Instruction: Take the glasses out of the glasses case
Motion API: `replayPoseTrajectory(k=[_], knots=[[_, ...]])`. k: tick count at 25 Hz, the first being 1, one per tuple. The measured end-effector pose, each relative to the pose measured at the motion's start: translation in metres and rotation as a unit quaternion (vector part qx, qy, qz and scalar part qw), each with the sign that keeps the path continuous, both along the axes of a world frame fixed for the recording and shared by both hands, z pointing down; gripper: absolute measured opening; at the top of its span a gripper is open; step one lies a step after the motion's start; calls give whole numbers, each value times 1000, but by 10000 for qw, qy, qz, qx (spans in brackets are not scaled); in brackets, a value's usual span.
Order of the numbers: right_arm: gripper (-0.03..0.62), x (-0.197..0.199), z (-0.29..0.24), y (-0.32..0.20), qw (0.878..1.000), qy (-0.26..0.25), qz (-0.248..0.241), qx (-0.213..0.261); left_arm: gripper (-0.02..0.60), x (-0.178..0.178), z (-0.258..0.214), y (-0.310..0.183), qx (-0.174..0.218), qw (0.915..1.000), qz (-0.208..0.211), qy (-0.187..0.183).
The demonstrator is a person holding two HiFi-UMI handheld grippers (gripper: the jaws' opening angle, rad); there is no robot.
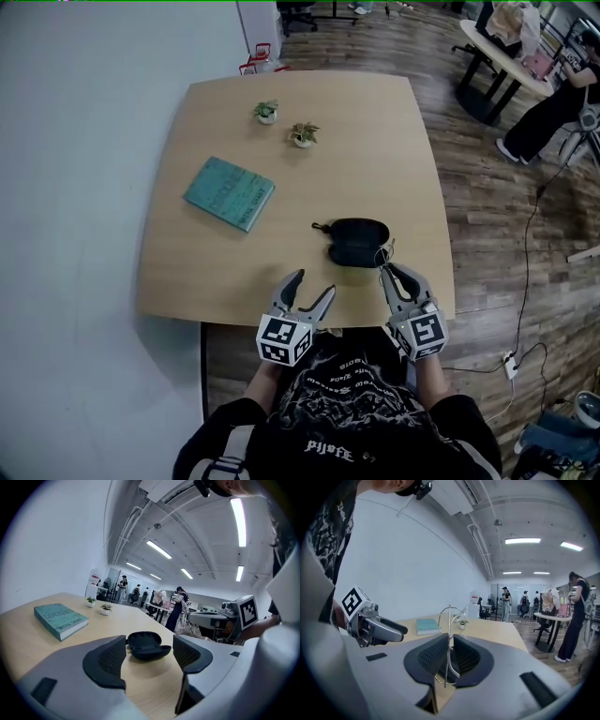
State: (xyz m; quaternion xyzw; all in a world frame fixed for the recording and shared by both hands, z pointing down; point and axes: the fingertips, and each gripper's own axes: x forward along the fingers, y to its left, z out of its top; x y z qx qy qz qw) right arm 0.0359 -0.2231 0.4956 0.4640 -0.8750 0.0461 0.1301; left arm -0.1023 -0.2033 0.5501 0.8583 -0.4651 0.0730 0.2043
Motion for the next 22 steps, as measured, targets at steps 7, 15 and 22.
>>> replayPoseTrajectory(k=[7, 15, 22], knots=[[41, 12, 7, 21, 9965, -576, 606, -57, 322, -7, 0, 5, -110, 9997, -92, 184], [41, 25, 14, 29, 9942, -604, 889, -16, 322, -7, -3, 6, -17, 9999, -102, 102], [41, 24, 15, 26, 9954, -472, 826, 86, 238, 2, -16, 10, 285, 9995, -19, 168]])
